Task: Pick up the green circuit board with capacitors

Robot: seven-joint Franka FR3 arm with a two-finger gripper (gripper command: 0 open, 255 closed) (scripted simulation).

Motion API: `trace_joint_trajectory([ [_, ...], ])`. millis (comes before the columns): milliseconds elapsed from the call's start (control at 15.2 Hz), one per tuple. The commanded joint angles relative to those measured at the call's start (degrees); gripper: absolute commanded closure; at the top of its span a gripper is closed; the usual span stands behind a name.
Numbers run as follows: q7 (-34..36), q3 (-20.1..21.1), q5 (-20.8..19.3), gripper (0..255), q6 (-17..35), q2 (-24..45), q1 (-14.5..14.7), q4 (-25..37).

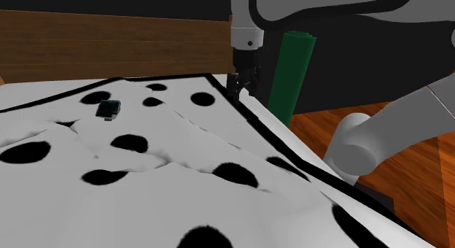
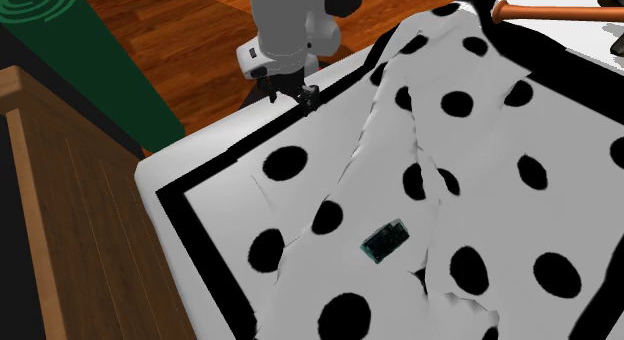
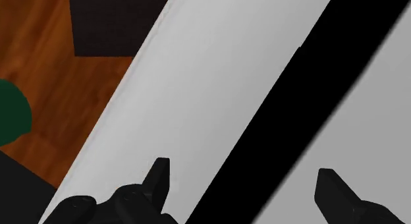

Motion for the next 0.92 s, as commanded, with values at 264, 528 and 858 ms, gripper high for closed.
trace_joint_trajectory([
  [264,9.8,5.6,4.0,0,4.8,7.8,0.3,6.2],
  [528,16.2,9.2,4.9,0,7.9,13.8,0.1,11.5],
  [858,24.6,13.5,3.9,0,11.2,22.3,-0.2,19.6],
])
